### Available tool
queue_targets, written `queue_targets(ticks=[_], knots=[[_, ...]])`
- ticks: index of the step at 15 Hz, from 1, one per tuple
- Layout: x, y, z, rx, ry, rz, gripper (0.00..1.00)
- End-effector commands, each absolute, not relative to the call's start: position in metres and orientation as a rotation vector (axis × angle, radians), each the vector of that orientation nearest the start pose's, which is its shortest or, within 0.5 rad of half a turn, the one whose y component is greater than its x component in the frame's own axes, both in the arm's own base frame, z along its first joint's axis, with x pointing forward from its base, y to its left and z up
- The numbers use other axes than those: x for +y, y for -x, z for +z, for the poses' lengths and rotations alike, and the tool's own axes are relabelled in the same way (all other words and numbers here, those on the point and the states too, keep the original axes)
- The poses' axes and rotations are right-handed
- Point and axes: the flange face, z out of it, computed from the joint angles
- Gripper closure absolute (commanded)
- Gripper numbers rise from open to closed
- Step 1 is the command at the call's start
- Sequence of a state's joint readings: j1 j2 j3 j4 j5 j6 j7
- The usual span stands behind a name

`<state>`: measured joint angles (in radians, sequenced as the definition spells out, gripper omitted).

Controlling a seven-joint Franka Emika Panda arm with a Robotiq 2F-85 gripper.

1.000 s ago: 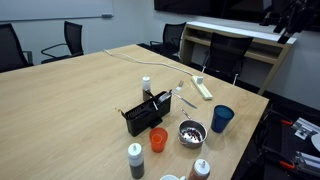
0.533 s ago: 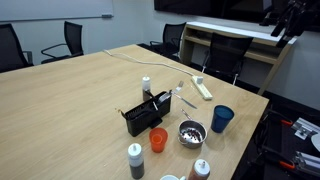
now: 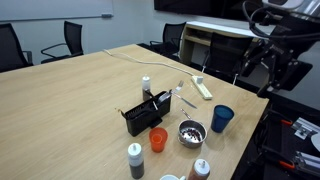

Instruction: Move the white cup to the right

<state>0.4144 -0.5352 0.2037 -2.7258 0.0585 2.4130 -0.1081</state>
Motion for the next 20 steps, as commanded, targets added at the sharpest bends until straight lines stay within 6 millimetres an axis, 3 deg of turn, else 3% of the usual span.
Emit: queue_targets(ticks=[1,2,3,6,11,15,20], knots=[[0.266,-0.331,0.383,-1.192,2.863,-0.458,0.00],[0.273,-0.337,0.380,-1.225,2.843,-0.515,0.00],[0.264,-0.322,0.383,-1.167,2.869,-0.462,0.00],[0.275,-0.334,0.375,-1.197,2.849,-0.484,0.00],[0.280,-0.334,0.375,-1.205,2.819,-0.493,0.00],[0.319,-0.328,0.352,-1.327,2.718,-0.494,0.00],[0.373,-0.325,0.303,-1.549,2.560,-0.468,0.00]])
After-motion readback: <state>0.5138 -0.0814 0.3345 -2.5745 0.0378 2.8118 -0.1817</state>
